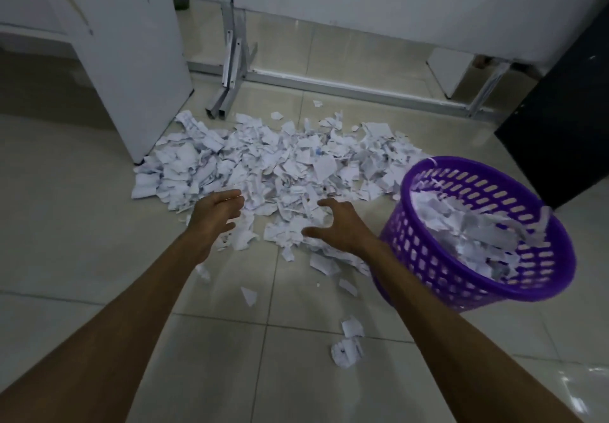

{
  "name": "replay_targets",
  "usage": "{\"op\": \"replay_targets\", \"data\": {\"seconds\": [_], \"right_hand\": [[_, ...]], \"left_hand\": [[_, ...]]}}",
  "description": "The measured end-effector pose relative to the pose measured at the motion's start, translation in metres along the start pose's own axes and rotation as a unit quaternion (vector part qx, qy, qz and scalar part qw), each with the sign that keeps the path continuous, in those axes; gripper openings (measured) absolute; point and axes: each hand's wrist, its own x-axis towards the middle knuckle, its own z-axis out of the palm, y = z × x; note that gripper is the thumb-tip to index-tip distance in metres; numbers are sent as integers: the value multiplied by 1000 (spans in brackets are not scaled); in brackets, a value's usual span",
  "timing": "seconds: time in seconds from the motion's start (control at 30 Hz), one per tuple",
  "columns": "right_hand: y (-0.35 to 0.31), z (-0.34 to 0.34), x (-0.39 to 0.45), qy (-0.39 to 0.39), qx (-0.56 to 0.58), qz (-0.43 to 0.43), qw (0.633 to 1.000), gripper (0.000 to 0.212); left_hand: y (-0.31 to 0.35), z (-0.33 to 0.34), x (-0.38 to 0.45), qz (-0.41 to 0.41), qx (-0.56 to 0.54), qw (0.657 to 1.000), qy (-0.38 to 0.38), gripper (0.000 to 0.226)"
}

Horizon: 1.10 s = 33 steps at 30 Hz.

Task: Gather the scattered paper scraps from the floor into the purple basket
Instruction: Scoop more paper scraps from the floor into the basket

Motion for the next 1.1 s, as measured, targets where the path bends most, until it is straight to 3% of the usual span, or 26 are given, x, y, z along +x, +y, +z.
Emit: {"op": "replay_targets", "data": {"seconds": [0.13,0.33,0.47,0.6,0.73,0.87,0.93,1.03,1.1], "right_hand": [[-10,39,43,1,-8,-2,1000,100],[-42,94,116,32,-68,-31,997,116],[-58,125,152,5,-58,-23,998,129],[-60,142,163,-42,-112,-28,992,127],[-58,149,151,2,-126,-71,989,118],[-57,143,139,52,-42,-108,992,121],[-55,140,131,70,-6,-152,986,109],[-49,139,115,100,34,-228,968,58],[-40,142,107,137,42,-248,958,35]], "left_hand": [[-24,-21,46,29,16,997,65,31],[-57,-43,119,131,187,959,171,47],[-73,-48,148,78,160,977,114,58],[-85,-43,150,84,126,987,60,52],[-88,-34,140,105,147,983,45,41],[-91,-24,128,100,145,984,30,14],[-93,-17,121,92,136,986,6,12],[-96,-2,106,65,102,992,-34,19],[-99,7,97,52,84,995,-29,16]]}}
